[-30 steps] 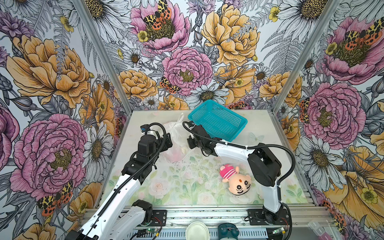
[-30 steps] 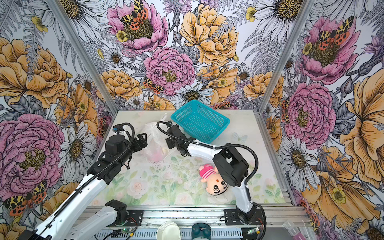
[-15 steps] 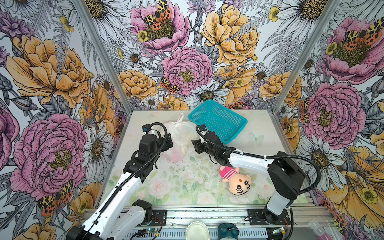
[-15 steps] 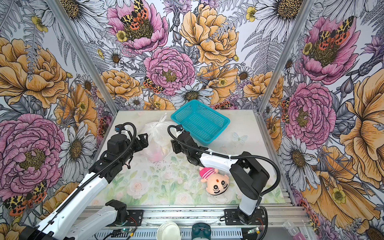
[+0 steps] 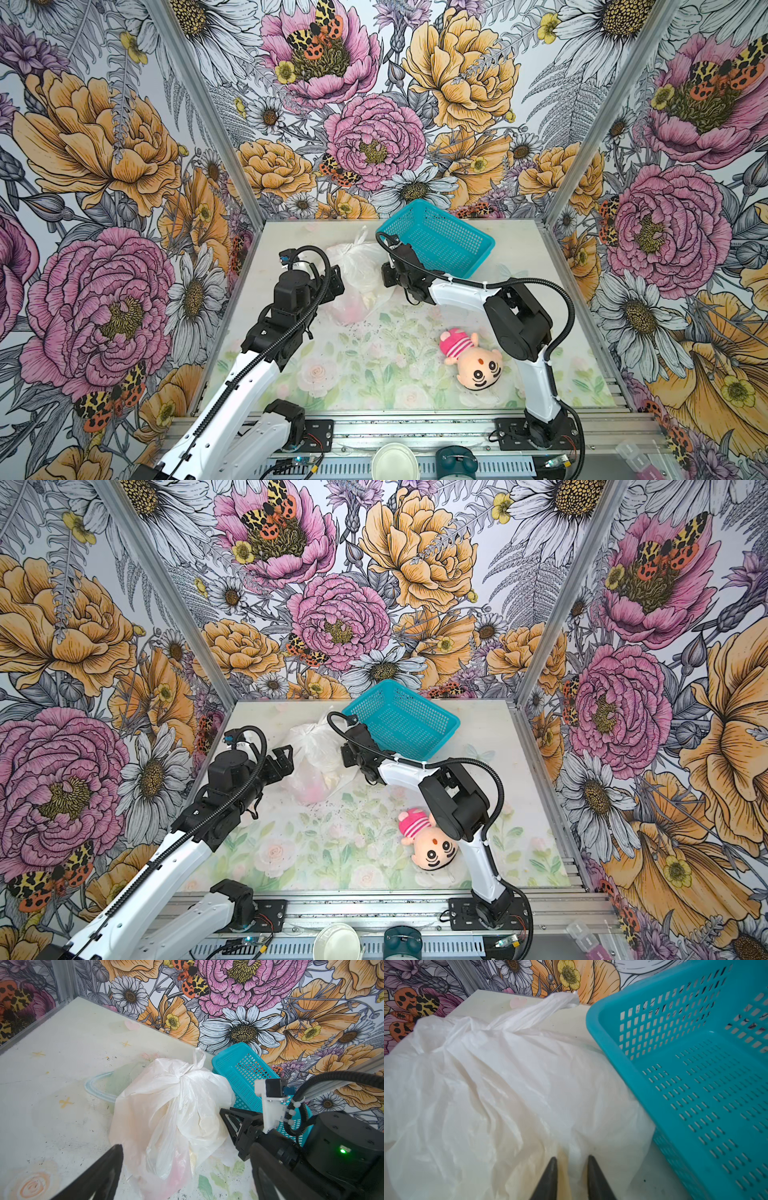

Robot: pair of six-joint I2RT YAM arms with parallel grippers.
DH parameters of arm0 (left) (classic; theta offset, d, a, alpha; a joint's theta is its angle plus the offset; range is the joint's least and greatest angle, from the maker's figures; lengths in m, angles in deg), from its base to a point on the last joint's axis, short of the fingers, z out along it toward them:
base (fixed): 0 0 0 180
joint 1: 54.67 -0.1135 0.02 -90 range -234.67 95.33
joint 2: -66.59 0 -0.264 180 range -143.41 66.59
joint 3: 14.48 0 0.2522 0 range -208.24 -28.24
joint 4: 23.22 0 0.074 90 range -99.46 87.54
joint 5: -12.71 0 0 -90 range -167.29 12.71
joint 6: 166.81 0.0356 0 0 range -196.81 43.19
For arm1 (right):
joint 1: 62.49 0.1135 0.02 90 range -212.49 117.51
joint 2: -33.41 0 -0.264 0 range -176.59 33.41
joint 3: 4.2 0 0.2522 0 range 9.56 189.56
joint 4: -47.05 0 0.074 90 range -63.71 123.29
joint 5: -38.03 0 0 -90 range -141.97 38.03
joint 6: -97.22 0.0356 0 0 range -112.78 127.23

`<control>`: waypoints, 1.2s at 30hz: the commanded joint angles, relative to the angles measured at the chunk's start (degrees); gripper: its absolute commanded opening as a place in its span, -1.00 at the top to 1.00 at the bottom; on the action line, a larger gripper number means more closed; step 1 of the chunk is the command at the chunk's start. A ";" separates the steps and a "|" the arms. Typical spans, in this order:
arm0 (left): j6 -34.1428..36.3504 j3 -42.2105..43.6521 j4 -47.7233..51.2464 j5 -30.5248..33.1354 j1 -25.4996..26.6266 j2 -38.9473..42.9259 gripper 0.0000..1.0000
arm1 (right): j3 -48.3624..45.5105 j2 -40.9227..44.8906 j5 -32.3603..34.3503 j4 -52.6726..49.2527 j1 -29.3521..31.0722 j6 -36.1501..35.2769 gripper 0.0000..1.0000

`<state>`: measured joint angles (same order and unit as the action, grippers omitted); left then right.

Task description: Untie the knot of the plastic bag and take out the fruit

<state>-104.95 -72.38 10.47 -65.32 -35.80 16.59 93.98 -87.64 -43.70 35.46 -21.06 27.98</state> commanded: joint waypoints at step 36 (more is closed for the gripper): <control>1.64 -8.54 -4.37 -3.19 4.25 -16.78 -0.91 | -35.32 38.84 11.56 8.72 8.63 -0.78 -0.41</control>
<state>-104.73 -79.00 7.43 -66.68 -31.90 0.68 53.53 -46.51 -31.20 49.78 -11.71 30.58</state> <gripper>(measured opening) 0.956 0.701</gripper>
